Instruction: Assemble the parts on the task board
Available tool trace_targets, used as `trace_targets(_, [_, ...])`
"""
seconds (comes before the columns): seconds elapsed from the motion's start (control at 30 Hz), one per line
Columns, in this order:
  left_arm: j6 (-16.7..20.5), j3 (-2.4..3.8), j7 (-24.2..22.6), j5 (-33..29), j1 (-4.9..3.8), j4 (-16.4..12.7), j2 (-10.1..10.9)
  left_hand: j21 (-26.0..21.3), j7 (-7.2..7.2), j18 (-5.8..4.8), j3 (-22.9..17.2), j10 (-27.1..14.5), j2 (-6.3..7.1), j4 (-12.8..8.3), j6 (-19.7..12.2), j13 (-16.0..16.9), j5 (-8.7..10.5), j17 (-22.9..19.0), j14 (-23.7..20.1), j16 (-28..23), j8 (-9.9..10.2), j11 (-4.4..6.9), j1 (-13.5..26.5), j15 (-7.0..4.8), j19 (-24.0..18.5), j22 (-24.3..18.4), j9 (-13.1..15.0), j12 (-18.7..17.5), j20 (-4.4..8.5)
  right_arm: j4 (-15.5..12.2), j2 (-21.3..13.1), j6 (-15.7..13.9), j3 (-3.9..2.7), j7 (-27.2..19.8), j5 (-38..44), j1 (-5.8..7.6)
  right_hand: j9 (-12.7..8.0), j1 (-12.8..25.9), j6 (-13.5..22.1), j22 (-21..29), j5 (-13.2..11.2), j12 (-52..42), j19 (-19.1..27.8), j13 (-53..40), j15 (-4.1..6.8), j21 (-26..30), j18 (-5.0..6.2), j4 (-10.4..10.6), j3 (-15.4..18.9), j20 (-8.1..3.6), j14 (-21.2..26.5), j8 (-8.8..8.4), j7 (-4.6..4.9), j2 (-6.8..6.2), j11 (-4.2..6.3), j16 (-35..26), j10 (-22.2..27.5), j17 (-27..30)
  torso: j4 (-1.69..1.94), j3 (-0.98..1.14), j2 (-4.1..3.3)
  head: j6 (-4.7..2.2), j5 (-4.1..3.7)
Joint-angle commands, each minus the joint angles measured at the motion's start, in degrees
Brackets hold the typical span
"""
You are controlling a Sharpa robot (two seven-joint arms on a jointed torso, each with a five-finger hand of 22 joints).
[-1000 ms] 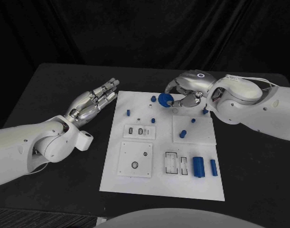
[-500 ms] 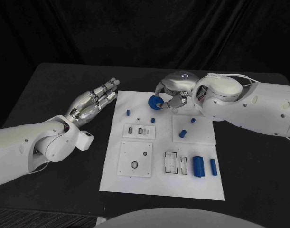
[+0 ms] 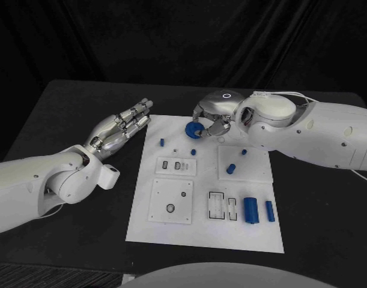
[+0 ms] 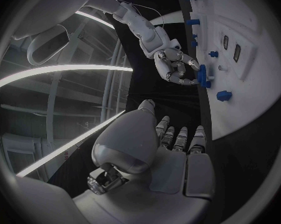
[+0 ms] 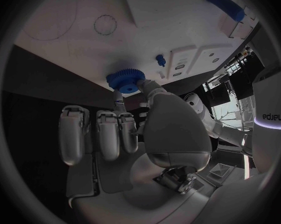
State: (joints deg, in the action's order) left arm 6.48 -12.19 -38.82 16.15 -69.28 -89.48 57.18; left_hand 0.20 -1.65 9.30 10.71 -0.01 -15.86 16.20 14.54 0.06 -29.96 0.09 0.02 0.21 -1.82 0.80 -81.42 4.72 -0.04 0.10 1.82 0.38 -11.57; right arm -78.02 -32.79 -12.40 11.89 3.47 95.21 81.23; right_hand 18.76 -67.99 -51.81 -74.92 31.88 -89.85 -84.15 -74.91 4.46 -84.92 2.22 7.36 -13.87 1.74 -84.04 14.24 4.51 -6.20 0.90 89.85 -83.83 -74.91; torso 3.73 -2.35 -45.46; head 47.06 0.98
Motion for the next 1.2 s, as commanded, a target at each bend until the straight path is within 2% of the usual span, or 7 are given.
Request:
trace_targets(0.03, [-0.82, 0.04, -10.24, -0.26, -0.11, -0.03, -0.14, -0.2, -0.28, 0.94, -0.37, 0.01, -0.09, -0.11, 0.07, -0.06, -0.37, -0.09, -0.02, -0.21, -0.09, -0.4, -0.37, 0.58, 0.04, -0.1, 0.05, -0.38, -0.52, 0.33, 0.32, 1.41, -0.04, 1.5, 0.86, -0.12, 10.96, 0.12, 0.41, -12.11, -0.73, -0.15, -2.73, -15.09, -0.34, 0.1, -0.67, 0.05, -0.44, 0.45, -5.82, -0.98, 0.21, 0.19, -0.38, -0.33, -6.17, -14.36, -0.04, 0.03, 0.02, 0.07, -0.03])
trace_targets(0.33, [-0.95, 0.04, -10.16, -0.26, -0.11, 0.23, -0.38, -0.2, -0.33, 0.95, -0.45, 0.01, -0.09, -0.11, 0.11, -0.06, -0.37, -0.09, -0.02, -0.21, -0.1, -0.46, -0.37, 0.69, 0.04, -0.1, 0.06, -0.38, -0.61, 0.73, 1.02, 1.43, -0.04, 0.69, 0.89, -0.44, 9.6, 0.72, 2.14, -12.08, -1.79, -0.15, -2.53, -15.09, -0.33, 0.38, -0.59, -0.01, -0.85, 0.49, -5.79, -3.64, 0.31, 0.1, -0.35, -0.39, -6.17, -14.24, -0.09, 0.04, 0.0, 0.15, 0.09])
trace_targets(0.83, [-1.07, 0.04, -10.0, -0.26, -0.1, 0.45, -0.6, -0.2, -0.39, 0.95, -0.54, 0.01, -0.09, -0.12, 0.06, -0.06, -0.37, -0.09, -0.02, -0.21, -0.1, -0.55, -0.38, 0.78, 0.04, -0.1, 0.05, -0.38, -0.67, 0.5, 1.27, 1.66, -0.04, -0.25, 0.89, -0.59, 9.15, 0.88, 2.64, -12.13, -2.22, -0.15, -2.56, -15.09, -0.29, 0.34, -0.6, -0.06, -0.97, 0.48, -5.8, -4.42, 0.23, 0.14, -0.29, -0.35, -6.17, -14.3, -0.12, 0.06, -0.01, 0.18, -0.17])
trace_targets(1.03, [-1.05, 0.04, -9.85, -0.26, -0.1, 0.58, -0.66, -0.2, -0.4, 0.95, -0.56, 0.01, -0.09, -0.12, 0.05, -0.06, -0.37, -0.09, -0.02, -0.21, -0.09, -0.56, -0.38, 0.8, 0.04, -0.1, 0.05, -0.38, -0.69, 0.37, 1.14, 2.02, -0.04, -1.19, 0.89, -0.68, 7.78, 1.67, 4.36, -12.3, -3.46, -0.15, -2.65, -15.09, -0.23, 0.19, -0.65, -0.02, -0.87, 0.45, -5.76, -6.55, 0.09, 0.01, -0.19, -0.46, -6.17, -14.09, -0.17, 0.06, 0.02, 0.26, -0.07])
trace_targets(1.1, [-1.06, 0.04, -9.79, -0.26, -0.1, 0.63, -0.68, -0.2, -0.4, 0.95, -0.56, 0.01, -0.09, -0.12, 0.05, -0.06, -0.37, -0.09, -0.02, -0.21, -0.09, -0.56, -0.38, 0.8, 0.04, -0.1, 0.05, -0.38, -0.69, 0.36, 1.11, 2.22, -0.04, -1.4, 0.89, -0.7, 6.39, 2.08, 6.44, -12.35, -4.63, -0.15, -2.66, -15.09, -0.1, 0.21, -0.65, -0.11, -0.69, 0.35, -5.74, -8.41, -0.12, -0.03, -0.03, -0.5, -6.17, -14.01, -0.18, 0.05, 0.03, 0.33, -0.09])
trace_targets(1.13, [-1.07, 0.04, -9.77, -0.26, -0.1, 0.65, -0.69, -0.2, -0.4, 0.95, -0.56, 0.01, -0.09, -0.12, 0.05, -0.06, -0.37, -0.09, -0.02, -0.21, -0.09, -0.56, -0.38, 0.8, 0.04, -0.1, 0.05, -0.38, -0.69, 0.37, 1.09, 2.34, -0.04, -1.5, 0.89, -0.71, 5.88, 2.41, 7.3, -12.35, -6.94, -0.15, -2.64, -15.09, -0.08, 0.25, -0.64, -0.01, -0.42, 0.32, -5.73, -9.18, -0.05, 0.02, -0.02, -0.53, -6.17, -13.96, -0.19, 0.05, 0.03, 0.34, -0.11])
trace_targets(1.2, [-1.08, 0.04, -9.72, -0.26, -0.1, 0.69, -0.71, -0.2, -0.4, 0.95, -0.56, 0.01, -0.09, -0.12, 0.05, -0.06, -0.37, -0.09, -0.02, -0.21, -0.09, -0.56, -0.38, 0.8, 0.04, -0.1, 0.05, -0.38, -0.69, 0.38, 1.06, 2.47, -0.04, -1.64, 0.78, -0.73, 5.0, 2.92, 7.98, -12.38, -9.29, -0.15, -2.64, -15.09, -0.08, 0.28, -0.64, 0.09, 0.1, 0.31, -5.71, -10.09, -0.07, 0.16, -0.04, -0.58, -6.17, -13.86, -0.21, 0.06, 0.02, 0.35, -0.14])
